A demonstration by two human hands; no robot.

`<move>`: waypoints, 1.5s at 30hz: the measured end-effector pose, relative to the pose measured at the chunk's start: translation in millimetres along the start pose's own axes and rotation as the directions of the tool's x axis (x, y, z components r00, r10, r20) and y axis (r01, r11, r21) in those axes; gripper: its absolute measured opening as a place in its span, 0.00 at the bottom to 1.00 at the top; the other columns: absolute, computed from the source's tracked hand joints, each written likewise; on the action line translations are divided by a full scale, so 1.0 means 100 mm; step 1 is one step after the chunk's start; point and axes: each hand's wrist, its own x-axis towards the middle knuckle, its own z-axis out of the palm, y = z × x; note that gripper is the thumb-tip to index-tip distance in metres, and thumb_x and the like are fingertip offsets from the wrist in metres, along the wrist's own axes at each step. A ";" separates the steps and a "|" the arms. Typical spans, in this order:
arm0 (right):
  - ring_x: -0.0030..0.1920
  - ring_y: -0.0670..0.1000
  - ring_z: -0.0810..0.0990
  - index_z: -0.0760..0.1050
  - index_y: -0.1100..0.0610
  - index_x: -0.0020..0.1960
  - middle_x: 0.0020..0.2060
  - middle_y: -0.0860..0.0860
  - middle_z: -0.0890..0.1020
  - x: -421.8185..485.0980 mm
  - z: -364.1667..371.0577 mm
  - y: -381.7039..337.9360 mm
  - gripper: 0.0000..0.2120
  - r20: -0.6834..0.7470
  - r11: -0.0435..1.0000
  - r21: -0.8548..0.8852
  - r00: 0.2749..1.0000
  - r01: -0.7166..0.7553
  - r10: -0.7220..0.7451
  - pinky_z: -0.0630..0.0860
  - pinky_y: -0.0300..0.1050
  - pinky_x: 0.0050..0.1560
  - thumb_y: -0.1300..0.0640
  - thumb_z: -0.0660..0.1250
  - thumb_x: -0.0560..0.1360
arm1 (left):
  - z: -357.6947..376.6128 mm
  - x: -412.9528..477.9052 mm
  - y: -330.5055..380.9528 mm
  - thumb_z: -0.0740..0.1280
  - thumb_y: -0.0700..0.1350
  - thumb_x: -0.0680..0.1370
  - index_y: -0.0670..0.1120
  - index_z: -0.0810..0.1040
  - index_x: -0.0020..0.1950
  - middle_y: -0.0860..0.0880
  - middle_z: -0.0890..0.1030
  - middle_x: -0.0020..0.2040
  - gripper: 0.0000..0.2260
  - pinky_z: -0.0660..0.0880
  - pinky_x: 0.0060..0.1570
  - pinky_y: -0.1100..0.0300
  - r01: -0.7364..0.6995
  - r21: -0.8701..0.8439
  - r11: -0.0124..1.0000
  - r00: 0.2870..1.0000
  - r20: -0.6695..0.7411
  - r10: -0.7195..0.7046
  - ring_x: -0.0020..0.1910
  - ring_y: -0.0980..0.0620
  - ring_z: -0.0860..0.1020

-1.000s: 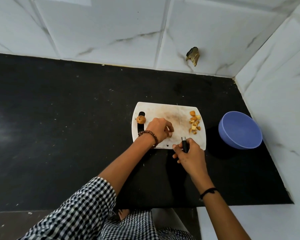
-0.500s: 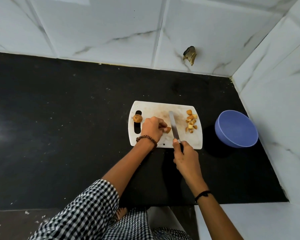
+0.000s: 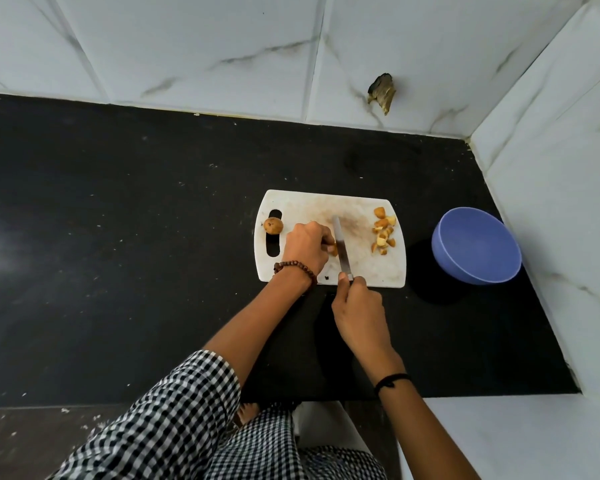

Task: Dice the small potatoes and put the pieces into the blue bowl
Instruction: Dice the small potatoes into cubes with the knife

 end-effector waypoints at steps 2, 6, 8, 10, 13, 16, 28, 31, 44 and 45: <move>0.51 0.60 0.81 0.71 0.61 0.60 0.51 0.59 0.79 0.01 0.03 -0.07 0.22 -0.010 0.998 -0.060 1.000 -0.019 0.019 0.79 0.59 0.52 0.44 0.49 0.85 | 0.00 0.01 0.01 0.70 0.36 0.74 0.45 0.84 0.48 0.48 0.84 0.45 0.06 0.77 0.47 0.63 -0.002 0.007 1.000 1.000 0.005 0.002 0.46 0.52 0.81; 0.56 0.63 0.80 0.69 0.62 0.63 0.57 0.61 0.78 0.05 0.07 -0.19 0.21 0.018 0.992 -0.119 0.999 -0.045 0.048 0.78 0.57 0.54 0.46 0.49 0.85 | 0.01 0.01 0.01 0.69 0.36 0.75 0.44 0.84 0.49 0.48 0.84 0.46 0.07 0.74 0.45 0.66 0.005 0.002 1.000 1.000 0.001 -0.005 0.45 0.52 0.81; 0.58 0.63 0.78 0.68 0.62 0.65 0.60 0.61 0.77 0.10 0.05 -0.22 0.19 0.054 0.988 -0.145 0.996 -0.059 0.068 0.77 0.58 0.56 0.48 0.52 0.85 | 0.02 0.01 0.00 0.69 0.35 0.75 0.44 0.84 0.48 0.47 0.84 0.46 0.07 0.74 0.44 0.67 0.007 0.000 1.000 1.000 -0.007 -0.007 0.45 0.52 0.81; 0.59 0.63 0.78 0.68 0.62 0.65 0.60 0.61 0.77 0.12 0.03 -0.23 0.18 0.072 0.982 -0.178 0.994 -0.063 0.077 0.77 0.56 0.56 0.49 0.53 0.85 | 0.03 0.01 -0.02 0.69 0.35 0.75 0.44 0.84 0.48 0.47 0.84 0.45 0.07 0.77 0.46 0.64 0.009 -0.016 1.000 1.000 -0.013 -0.009 0.44 0.52 0.81; 0.60 0.64 0.77 0.68 0.62 0.65 0.61 0.61 0.77 0.12 0.02 -0.23 0.19 0.073 0.979 -0.196 0.995 -0.057 0.072 0.74 0.55 0.52 0.49 0.51 0.85 | 0.04 0.01 -0.03 0.69 0.34 0.74 0.43 0.85 0.46 0.47 0.84 0.43 0.06 0.79 0.47 0.61 0.007 -0.039 0.999 1.000 -0.027 -0.008 0.43 0.52 0.81; 0.59 0.63 0.78 0.69 0.61 0.65 0.60 0.60 0.77 0.08 0.02 -0.22 0.20 0.080 0.978 -0.195 0.993 -0.070 0.087 0.74 0.56 0.52 0.47 0.49 0.86 | 0.04 -0.01 -0.03 0.70 0.35 0.73 0.43 0.85 0.44 0.47 0.84 0.42 0.05 0.79 0.46 0.62 0.010 -0.062 0.998 0.999 -0.037 -0.012 0.42 0.52 0.81; 0.43 0.52 0.77 0.69 0.58 0.58 0.45 0.53 0.76 -0.39 -0.01 0.08 0.18 0.108 0.970 -0.240 0.993 -0.029 0.057 0.74 0.49 0.43 0.46 0.47 0.86 | 0.04 -0.02 -0.05 0.71 0.37 0.73 0.43 0.85 0.45 0.48 0.84 0.44 0.03 0.74 0.45 0.68 0.047 -0.163 0.985 0.998 -0.033 -0.053 0.43 0.56 0.80; 0.41 0.50 0.77 0.68 0.56 0.57 0.42 0.50 0.74 -0.50 -0.01 0.13 0.16 0.111 0.963 -0.265 0.991 -0.037 0.069 0.75 0.48 0.42 0.46 0.48 0.86 | 0.03 -0.02 -0.06 0.72 0.39 0.73 0.43 0.85 0.44 0.48 0.84 0.44 0.02 0.75 0.44 0.67 0.062 -0.175 0.983 0.997 -0.031 -0.069 0.43 0.56 0.79; 0.41 0.51 0.80 0.71 0.53 0.53 0.44 0.54 0.79 -0.41 -0.19 0.32 0.20 0.068 0.992 -0.075 0.992 -0.101 0.106 0.80 0.51 0.44 0.39 0.49 0.83 | -0.03 0.09 -0.16 0.69 0.34 0.74 0.43 0.83 0.52 0.47 0.83 0.48 0.09 0.79 0.53 0.60 -0.036 -0.050 0.998 0.997 0.073 0.040 0.48 0.54 0.81; 0.41 0.52 0.81 0.71 0.53 0.53 0.43 0.53 0.79 -0.39 -0.21 0.31 0.19 0.066 0.993 -0.066 0.992 -0.099 0.103 0.81 0.52 0.44 0.39 0.50 0.83 | -0.04 0.10 -0.17 0.69 0.34 0.74 0.43 0.82 0.54 0.48 0.83 0.49 0.10 0.79 0.53 0.61 -0.053 -0.016 0.998 0.996 0.077 0.054 0.48 0.54 0.80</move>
